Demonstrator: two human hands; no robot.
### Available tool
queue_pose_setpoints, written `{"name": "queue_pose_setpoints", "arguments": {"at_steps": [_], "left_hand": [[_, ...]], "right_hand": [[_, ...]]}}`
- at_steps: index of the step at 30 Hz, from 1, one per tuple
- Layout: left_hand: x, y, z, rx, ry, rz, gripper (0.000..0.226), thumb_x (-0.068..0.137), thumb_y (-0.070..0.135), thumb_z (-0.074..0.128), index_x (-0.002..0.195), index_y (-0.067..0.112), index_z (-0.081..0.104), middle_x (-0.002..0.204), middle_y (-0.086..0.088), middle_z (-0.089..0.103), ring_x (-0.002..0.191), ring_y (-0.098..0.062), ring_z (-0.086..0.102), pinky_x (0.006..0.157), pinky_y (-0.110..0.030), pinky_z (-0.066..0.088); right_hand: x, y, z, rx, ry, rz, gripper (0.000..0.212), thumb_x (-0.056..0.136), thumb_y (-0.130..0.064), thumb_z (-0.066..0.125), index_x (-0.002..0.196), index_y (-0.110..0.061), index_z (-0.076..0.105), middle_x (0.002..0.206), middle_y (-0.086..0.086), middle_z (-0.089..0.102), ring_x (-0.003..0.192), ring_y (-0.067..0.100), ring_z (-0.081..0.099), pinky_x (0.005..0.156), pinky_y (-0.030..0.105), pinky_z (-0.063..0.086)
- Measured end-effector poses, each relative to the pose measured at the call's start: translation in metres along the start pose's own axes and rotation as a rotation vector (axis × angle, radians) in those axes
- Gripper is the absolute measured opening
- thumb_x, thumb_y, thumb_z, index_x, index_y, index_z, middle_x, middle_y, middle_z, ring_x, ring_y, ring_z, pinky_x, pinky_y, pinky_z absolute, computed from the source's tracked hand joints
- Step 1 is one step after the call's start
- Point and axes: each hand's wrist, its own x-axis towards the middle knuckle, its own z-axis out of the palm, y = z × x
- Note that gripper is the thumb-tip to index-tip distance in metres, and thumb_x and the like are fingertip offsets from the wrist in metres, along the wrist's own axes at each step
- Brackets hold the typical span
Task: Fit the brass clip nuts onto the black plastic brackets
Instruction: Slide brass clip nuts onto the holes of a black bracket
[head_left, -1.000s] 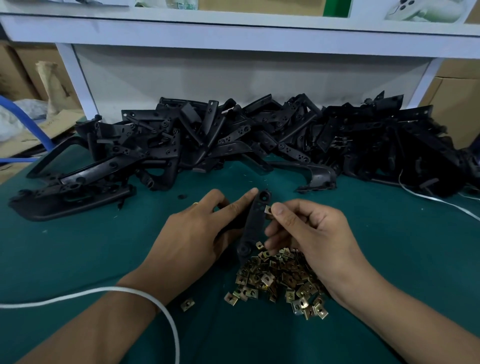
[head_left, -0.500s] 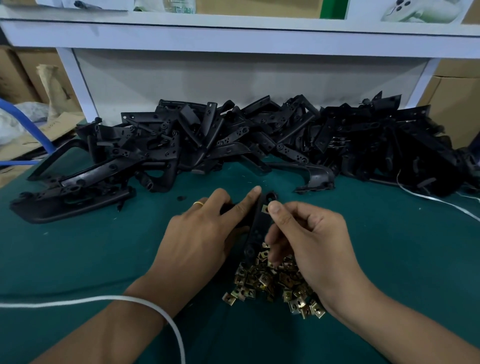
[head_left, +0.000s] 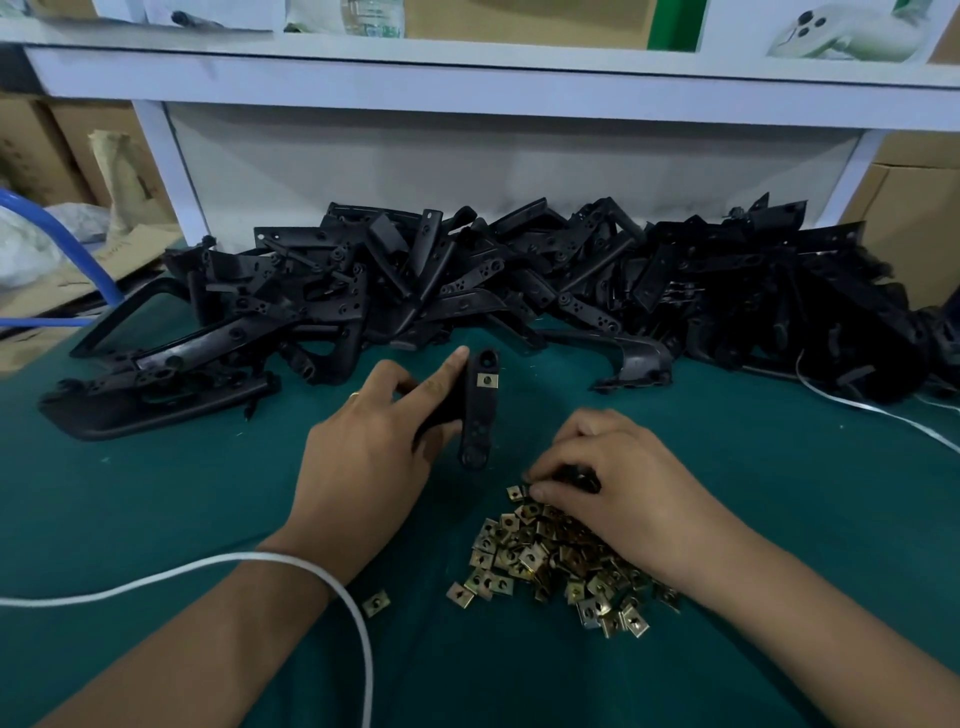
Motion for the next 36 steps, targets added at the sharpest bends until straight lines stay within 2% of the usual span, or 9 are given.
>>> {"name": "queue_pose_setpoints", "arguments": {"at_steps": [4,7,10,12,16,19,23,28,36], "left_hand": [[0.000,0.000,0.000,0.006,-0.023,-0.008,0.064,0.093,0.045,0.055,0.155,0.047,0.037,0.110,0.006,0.051,0.077,-0.023,0.058,0.050,-0.041,0.053],[0.000,0.000,-0.001,-0.005,-0.019,0.001,0.064,0.093,0.045,0.054,0.155,0.046,0.039,0.110,0.005,0.052,0.077,-0.024,0.060,0.050,-0.041,0.053],[0.000,0.001,-0.002,-0.027,-0.032,0.023,0.066,0.092,0.043,0.055,0.156,0.046,0.037,0.110,0.004,0.053,0.076,-0.024,0.060,0.050,-0.042,0.054],[-0.001,0.002,-0.002,-0.036,-0.037,0.036,0.067,0.092,0.040,0.058,0.156,0.046,0.036,0.110,0.004,0.053,0.076,-0.024,0.060,0.050,-0.043,0.054],[-0.001,0.003,-0.003,-0.055,-0.024,0.055,0.067,0.092,0.037,0.059,0.155,0.045,0.038,0.109,0.004,0.054,0.074,-0.023,0.059,0.050,-0.043,0.054],[-0.001,0.003,-0.002,-0.061,-0.009,0.076,0.067,0.092,0.038,0.058,0.155,0.044,0.038,0.107,0.006,0.053,0.072,-0.021,0.058,0.050,-0.040,0.053],[-0.002,0.002,-0.002,-0.089,0.017,0.077,0.067,0.092,0.040,0.058,0.156,0.045,0.037,0.108,0.009,0.052,0.075,-0.020,0.059,0.052,-0.035,0.052],[-0.004,0.002,-0.001,-0.103,0.010,0.088,0.071,0.091,0.039,0.058,0.157,0.046,0.033,0.110,0.008,0.050,0.073,-0.020,0.058,0.050,-0.039,0.053],[-0.005,0.008,-0.002,-0.144,0.046,0.093,0.068,0.092,0.042,0.056,0.157,0.045,0.034,0.109,0.009,0.050,0.071,-0.018,0.058,0.049,-0.038,0.053]], "right_hand": [[0.000,-0.004,0.000,-0.078,-0.029,-0.023,0.005,0.096,-0.045,0.071,0.098,-0.040,0.072,0.108,-0.026,0.050,0.113,-0.004,0.043,0.099,0.023,0.044],[-0.004,-0.003,0.003,-0.004,-0.026,-0.078,0.005,0.099,-0.040,0.068,0.098,-0.040,0.063,0.108,-0.025,0.054,0.114,0.000,0.048,0.097,0.022,0.043],[-0.005,-0.002,0.002,0.302,0.073,-0.004,0.013,0.102,-0.032,0.065,0.097,-0.040,0.056,0.102,-0.017,0.068,0.100,0.006,0.063,0.084,0.030,0.054],[-0.003,-0.004,0.001,0.544,0.127,0.005,0.015,0.102,-0.016,0.066,0.101,-0.029,0.059,0.100,-0.010,0.075,0.094,0.014,0.070,0.083,0.034,0.058],[0.001,-0.007,0.001,0.917,0.172,-0.015,0.025,0.100,0.004,0.063,0.117,-0.014,0.067,0.098,0.011,0.078,0.087,0.026,0.077,0.078,0.030,0.062],[0.002,-0.009,0.002,1.082,0.186,0.025,0.019,0.102,0.003,0.059,0.115,-0.005,0.070,0.100,0.015,0.079,0.092,0.031,0.079,0.079,0.032,0.064],[0.000,-0.012,0.005,1.253,0.153,0.105,0.012,0.102,-0.001,0.059,0.114,0.000,0.064,0.106,0.021,0.078,0.097,0.037,0.078,0.081,0.036,0.064],[-0.002,-0.017,0.008,1.299,0.132,0.055,0.017,0.100,-0.008,0.063,0.114,-0.007,0.072,0.108,0.023,0.077,0.099,0.040,0.077,0.083,0.039,0.064],[-0.003,-0.029,0.012,1.335,0.140,0.165,0.017,0.084,-0.025,0.078,0.090,-0.009,0.080,0.094,0.025,0.078,0.081,0.039,0.079,0.069,0.038,0.065]]}}
